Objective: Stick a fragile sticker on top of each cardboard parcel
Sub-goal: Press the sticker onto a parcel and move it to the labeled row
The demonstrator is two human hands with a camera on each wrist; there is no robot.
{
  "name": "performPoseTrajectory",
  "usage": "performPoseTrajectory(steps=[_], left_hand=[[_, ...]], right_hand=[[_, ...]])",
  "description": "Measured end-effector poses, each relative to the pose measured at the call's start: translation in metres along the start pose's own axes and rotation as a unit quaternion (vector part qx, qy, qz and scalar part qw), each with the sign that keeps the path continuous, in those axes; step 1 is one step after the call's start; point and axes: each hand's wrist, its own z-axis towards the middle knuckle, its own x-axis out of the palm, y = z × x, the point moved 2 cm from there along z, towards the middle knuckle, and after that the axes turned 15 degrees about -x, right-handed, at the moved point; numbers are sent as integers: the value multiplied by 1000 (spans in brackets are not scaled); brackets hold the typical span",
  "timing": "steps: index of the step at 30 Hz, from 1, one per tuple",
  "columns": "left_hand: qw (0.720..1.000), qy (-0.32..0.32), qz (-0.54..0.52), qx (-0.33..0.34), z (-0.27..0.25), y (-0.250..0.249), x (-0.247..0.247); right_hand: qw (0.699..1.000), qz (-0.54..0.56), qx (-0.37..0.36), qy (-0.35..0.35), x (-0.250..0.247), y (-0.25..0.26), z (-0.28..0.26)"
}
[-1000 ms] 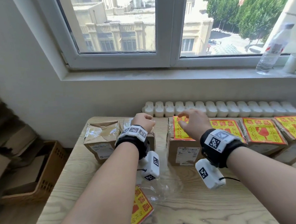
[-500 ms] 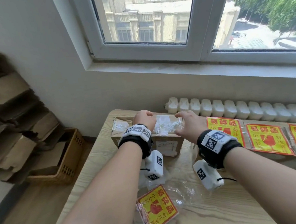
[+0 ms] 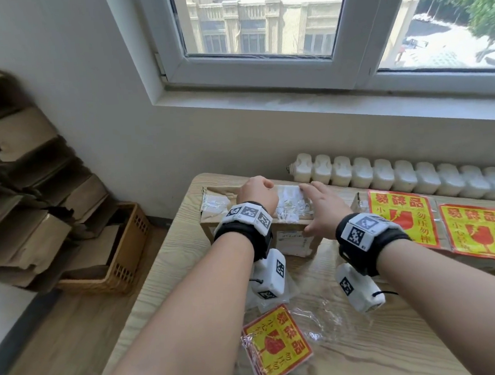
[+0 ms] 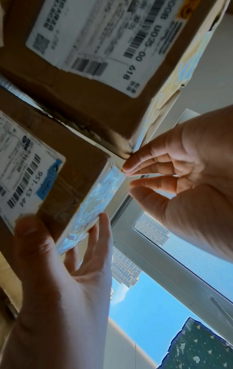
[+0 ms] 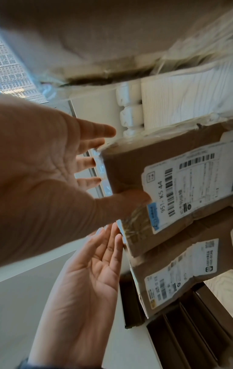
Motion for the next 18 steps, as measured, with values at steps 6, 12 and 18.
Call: performPoseTrajectory(steps=[6,12,18], left_hand=[[1000,2,-18,13,-9,0,-2],[993,-14,-118,12,-26,-4,-15],[982,-37,-182,32,-58,-13,-30]], right_hand=[[999,28,8,-42,-8,5,-7],[994,46,6,-98,-34,14,-19],[988,51,-25,-141,-61,26,-46]])
